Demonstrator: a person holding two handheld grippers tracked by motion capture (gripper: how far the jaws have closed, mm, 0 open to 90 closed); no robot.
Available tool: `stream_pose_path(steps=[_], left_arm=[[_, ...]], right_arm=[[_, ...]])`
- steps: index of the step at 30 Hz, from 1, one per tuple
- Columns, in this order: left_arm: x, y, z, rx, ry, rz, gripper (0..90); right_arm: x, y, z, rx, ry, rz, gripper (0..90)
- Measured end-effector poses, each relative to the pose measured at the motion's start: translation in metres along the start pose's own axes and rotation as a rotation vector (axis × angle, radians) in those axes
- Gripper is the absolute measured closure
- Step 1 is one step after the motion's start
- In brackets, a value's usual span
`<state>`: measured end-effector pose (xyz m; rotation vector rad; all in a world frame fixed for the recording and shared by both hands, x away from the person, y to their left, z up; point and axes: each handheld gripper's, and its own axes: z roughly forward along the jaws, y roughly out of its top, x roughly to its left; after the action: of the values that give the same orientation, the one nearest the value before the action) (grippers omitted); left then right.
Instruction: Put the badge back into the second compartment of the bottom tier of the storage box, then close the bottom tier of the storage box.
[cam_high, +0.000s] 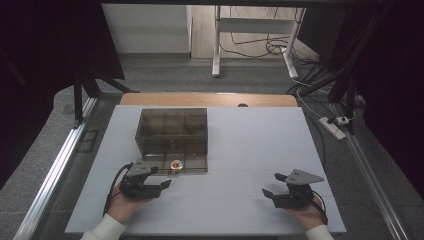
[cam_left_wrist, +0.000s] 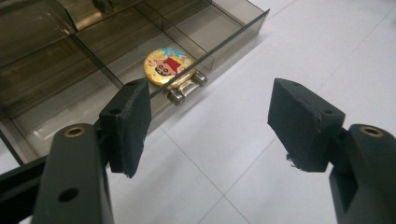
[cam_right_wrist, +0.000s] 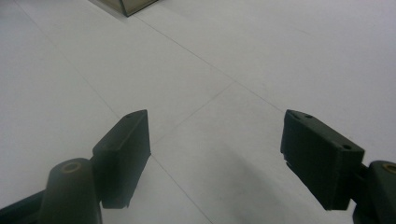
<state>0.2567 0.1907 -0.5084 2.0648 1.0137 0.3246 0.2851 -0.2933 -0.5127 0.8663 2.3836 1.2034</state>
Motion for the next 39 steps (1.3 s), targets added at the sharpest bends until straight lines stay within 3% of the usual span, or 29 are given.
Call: stream_pose_path(steps=[12,29,35,37,39], left_arm=[[0.0000,-0.0079,-0.0006,-0.012,0.003,-0.016,30.4],[-0.0029,-0.0074,0.0031,-0.002,-0.007,0.001,34.1],[-0.0004,-0.0079,0.0033,-0.003,-0.004,0.005,43.6],[0.0011,-0.0082,0.0042,0.006,-0.001,0.003,51.7],[0.0029,-0.0085,0.0050,0.013,-0.001,0.001,66.5]], right_arm=[[0.0003,-0.0002,-0.0005,-0.004,-0.004,0.002,24.5],[0.0012,0.0000,-0.0029,-0.014,-0.012,0.000,24.5],[0.0022,-0.0001,-0.0038,-0.008,-0.016,-0.005,24.5],[0.0026,-0.0005,-0.0041,-0.009,-0.017,-0.005,24.5],[0.0025,-0.0011,-0.0045,-0.008,-0.019,-0.002,24.5]])
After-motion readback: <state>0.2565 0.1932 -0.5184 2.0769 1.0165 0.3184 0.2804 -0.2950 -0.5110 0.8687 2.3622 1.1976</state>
